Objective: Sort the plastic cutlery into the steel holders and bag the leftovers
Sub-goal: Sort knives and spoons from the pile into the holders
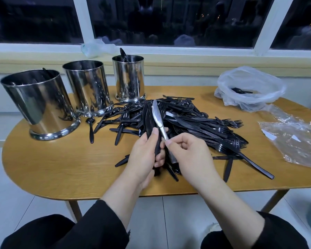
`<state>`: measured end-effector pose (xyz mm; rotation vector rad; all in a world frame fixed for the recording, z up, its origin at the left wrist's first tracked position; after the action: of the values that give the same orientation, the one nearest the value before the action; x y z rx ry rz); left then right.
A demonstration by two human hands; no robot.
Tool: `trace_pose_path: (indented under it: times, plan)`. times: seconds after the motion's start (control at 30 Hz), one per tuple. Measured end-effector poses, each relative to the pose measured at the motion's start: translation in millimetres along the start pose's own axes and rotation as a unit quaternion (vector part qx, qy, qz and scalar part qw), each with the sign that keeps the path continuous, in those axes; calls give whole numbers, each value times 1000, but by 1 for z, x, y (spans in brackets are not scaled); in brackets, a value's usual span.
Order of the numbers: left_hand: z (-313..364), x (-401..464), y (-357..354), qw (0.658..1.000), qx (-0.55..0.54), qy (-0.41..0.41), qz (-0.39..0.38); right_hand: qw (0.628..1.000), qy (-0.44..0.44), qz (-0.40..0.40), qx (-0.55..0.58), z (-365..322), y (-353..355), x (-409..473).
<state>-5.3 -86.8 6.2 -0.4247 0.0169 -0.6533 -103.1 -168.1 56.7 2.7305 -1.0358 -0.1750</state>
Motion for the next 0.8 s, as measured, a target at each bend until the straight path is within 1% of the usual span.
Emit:
trace_pose_path:
  times: [0.07, 0.2, 0.3, 0.37, 0.43, 0.47, 0.53, 0.57, 0.63, 0.7, 0.8]
  plan:
    - [0, -1, 1, 1000, 2, 4, 9, 1000, -3, -26, -4, -1, -8, -1]
    - [3, -2, 2, 999, 36, 7, 22, 987, 57, 15, -150, -5, -7, 0]
    - [4, -2, 3, 999, 44, -1, 22, 973, 96, -2, -211, -8, -6, 1]
    - [3, -1, 5, 999, 41, -5, 26, 970, 111, -7, -218, -11, 2, 2]
    - [1, 0, 4, 999, 38, -4, 22, 972, 104, 22, -210, -13, 26, 5]
    - [1, 0, 3, 999, 35, -3, 17, 969, 99, 43, -224, -14, 41, 9]
    - [2, 0, 1, 1000, 27, -3, 12, 953, 90, 65, -281, -14, 69, 18]
    - [3, 0, 1, 1000, 22, -4, 11, 944, 81, 59, -314, -12, 80, 22]
    - [3, 0, -1, 1000, 10, -6, 9, 920, 56, 19, -386, -3, 91, 29]
    - [3, 0, -1, 1000, 4, -9, 11, 885, 36, -35, -464, 8, 91, 33]
    - [5, 0, -1, 1000, 1, -17, 11, 846, 21, -82, -527, 20, 88, 34]
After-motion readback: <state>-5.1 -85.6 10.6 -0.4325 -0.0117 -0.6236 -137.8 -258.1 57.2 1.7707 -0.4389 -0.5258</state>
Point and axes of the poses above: each hand's wrist, its own x-axis towards the middle knuckle, its own y-axis out of the back of the hand, z = x × y, the point moved 9 cm from there along x, towards the middle knuckle, and after that the axes turned 9 degrees about -y, right-handed, at the moved point
